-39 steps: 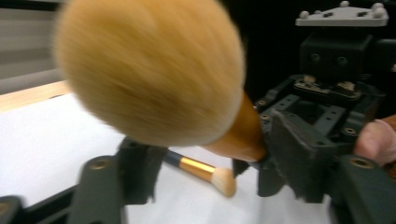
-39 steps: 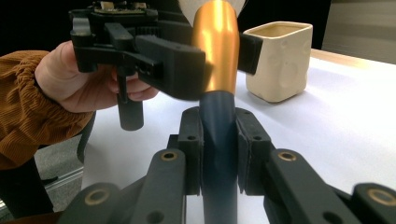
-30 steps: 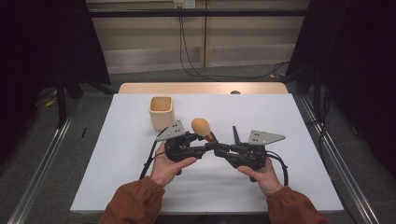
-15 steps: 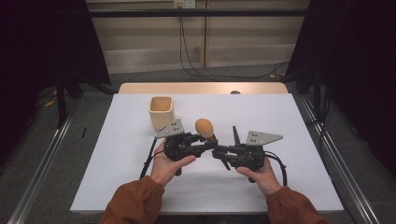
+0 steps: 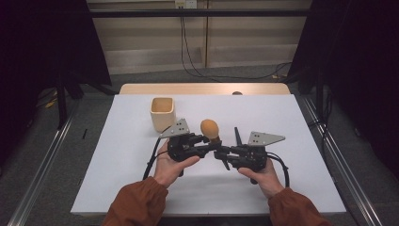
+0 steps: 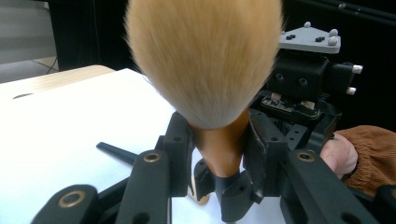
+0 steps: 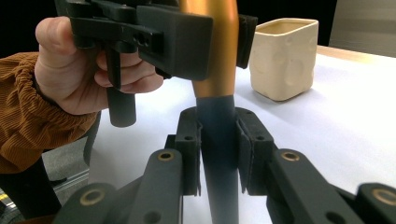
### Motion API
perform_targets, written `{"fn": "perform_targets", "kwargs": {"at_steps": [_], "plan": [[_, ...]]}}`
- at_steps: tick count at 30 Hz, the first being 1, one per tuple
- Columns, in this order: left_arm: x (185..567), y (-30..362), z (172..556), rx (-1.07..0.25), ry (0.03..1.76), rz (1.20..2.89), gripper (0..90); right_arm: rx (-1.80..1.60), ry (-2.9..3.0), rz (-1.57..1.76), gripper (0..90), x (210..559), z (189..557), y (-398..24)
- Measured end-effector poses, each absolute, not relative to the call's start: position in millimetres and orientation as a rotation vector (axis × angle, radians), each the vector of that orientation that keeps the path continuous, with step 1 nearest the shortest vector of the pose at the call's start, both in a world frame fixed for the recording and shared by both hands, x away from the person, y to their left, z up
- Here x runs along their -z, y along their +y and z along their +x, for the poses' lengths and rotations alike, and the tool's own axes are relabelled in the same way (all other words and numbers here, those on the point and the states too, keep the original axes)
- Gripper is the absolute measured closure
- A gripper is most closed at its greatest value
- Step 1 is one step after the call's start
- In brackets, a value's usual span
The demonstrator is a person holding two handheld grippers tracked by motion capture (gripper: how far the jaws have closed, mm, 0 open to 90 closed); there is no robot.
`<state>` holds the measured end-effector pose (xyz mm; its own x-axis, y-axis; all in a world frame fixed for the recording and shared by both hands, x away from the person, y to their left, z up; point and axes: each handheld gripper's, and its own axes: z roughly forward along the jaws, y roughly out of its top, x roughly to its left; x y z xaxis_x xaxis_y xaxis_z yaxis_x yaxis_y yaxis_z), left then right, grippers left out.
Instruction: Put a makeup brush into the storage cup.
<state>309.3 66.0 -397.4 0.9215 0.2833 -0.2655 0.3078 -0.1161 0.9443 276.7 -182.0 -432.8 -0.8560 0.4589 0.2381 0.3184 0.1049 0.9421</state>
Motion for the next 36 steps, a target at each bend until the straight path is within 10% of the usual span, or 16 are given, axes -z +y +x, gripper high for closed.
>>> {"fn": "perform_targets", "kwargs": {"at_steps": [20, 36], "plan": [[397, 66, 311, -0.010, 0.465, 1.747, 65.3, -1.796, 2.243, 0.828, 43.1, 432, 275, -182], [394, 74, 314, -0.023, 0.491, 1.758, 65.3, -1.710, 2.158, 0.917, 0.9, 429, 274, -183]]}}
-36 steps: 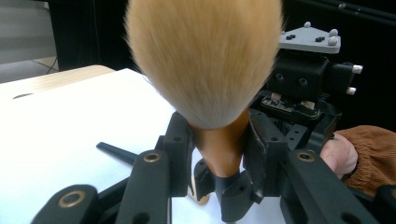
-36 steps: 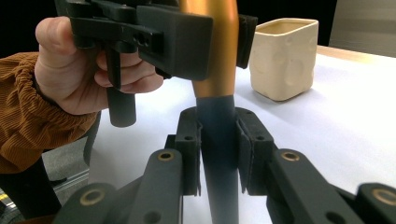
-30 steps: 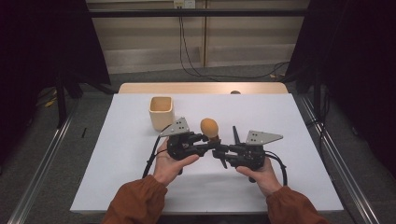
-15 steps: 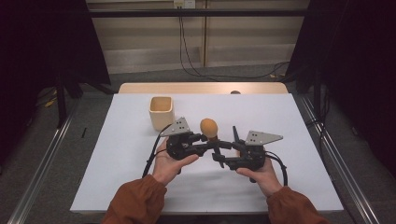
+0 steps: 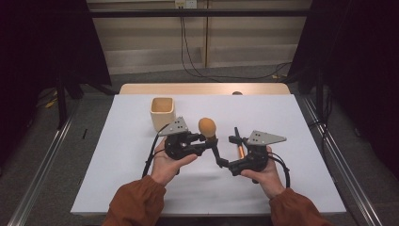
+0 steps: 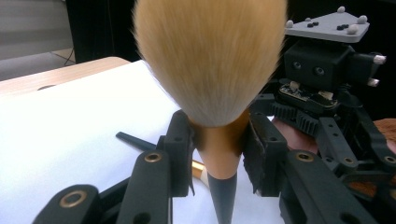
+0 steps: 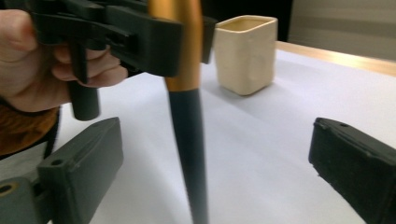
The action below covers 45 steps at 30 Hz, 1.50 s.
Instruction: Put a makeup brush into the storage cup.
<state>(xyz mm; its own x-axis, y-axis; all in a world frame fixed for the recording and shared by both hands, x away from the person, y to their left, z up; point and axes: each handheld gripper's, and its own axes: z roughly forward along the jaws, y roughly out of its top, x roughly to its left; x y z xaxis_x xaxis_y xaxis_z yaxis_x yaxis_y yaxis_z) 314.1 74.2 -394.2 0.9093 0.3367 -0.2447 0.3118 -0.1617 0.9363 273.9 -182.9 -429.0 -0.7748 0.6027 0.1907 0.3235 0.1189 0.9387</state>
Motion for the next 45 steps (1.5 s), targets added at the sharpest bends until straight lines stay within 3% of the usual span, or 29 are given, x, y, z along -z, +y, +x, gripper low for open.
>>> {"fn": "perform_targets", "kwargs": {"at_steps": [45], "plan": [[376, 135, 323, -0.114, 0.603, 1.795, 65.4, -1.541, 1.823, 1.047, 0.0, 441, 231, -255]]}}
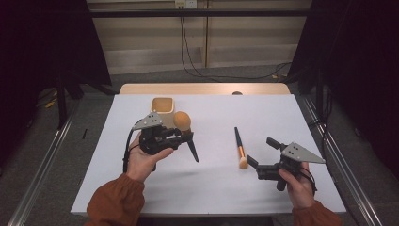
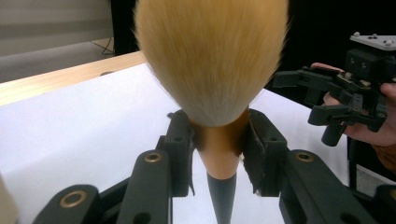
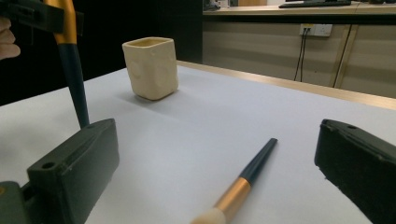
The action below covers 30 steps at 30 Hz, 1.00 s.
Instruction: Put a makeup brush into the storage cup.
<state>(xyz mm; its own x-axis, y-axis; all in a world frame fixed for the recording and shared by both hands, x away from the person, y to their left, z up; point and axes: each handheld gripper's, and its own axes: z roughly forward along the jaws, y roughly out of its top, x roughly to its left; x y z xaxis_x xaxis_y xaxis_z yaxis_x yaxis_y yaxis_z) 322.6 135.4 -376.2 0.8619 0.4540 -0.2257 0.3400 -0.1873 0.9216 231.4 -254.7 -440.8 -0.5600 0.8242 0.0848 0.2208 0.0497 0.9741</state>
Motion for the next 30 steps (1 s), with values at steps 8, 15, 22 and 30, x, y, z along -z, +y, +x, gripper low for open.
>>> {"fn": "perform_targets", "kwargs": {"at_steps": [8, 15, 22, 30], "plan": [[375, 145, 326, -0.124, 0.629, 1.797, 65.4, -1.530, 1.788, 1.097, 0.0, 444, 220, -269], [373, 154, 330, -0.135, 0.654, 1.793, 65.4, -1.498, 1.772, 1.140, 0.0, 447, 213, -280], [367, 163, 337, -0.155, 0.671, 1.776, 65.4, -1.457, 1.767, 1.128, 0.0, 452, 213, -284], [356, 177, 344, -0.192, 0.700, 1.764, 65.4, -1.456, 1.765, 1.116, 0.0, 451, 210, -284]]}}
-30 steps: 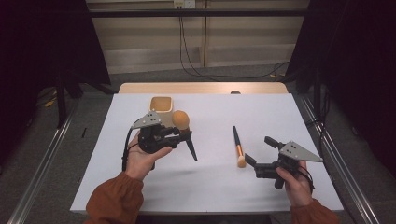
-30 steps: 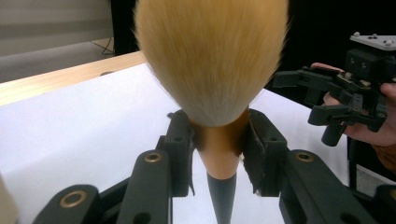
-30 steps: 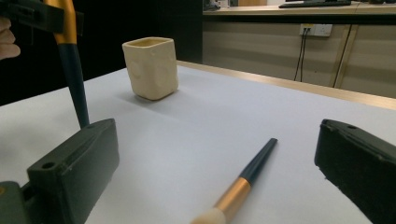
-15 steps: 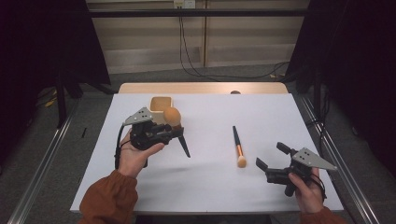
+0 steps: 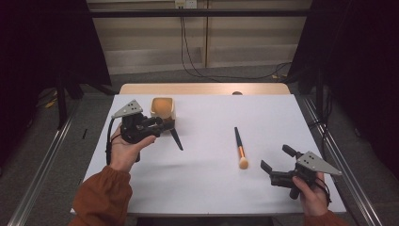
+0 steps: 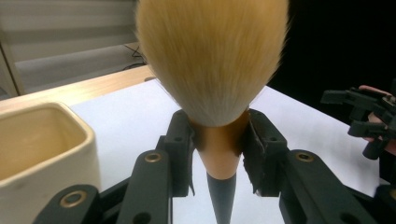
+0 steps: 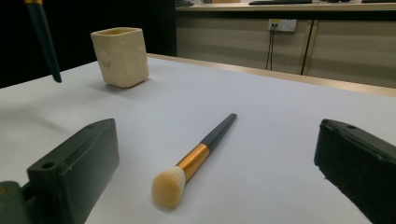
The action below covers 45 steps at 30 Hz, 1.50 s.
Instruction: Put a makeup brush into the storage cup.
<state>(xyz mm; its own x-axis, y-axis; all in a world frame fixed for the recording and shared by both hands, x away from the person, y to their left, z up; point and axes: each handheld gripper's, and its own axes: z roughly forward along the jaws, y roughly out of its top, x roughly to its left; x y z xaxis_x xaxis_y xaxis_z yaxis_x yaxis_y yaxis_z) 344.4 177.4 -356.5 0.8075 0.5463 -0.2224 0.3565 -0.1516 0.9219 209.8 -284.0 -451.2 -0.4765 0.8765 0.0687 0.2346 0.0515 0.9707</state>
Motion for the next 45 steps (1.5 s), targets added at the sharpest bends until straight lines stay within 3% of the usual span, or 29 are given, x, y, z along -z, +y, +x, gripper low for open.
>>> {"fn": "perform_targets", "kwargs": {"at_steps": [45], "plan": [[303, 207, 397, -0.384, 0.761, 1.691, 65.5, -1.460, 1.764, 1.105, 0.0, 453, 209, -286]]}}
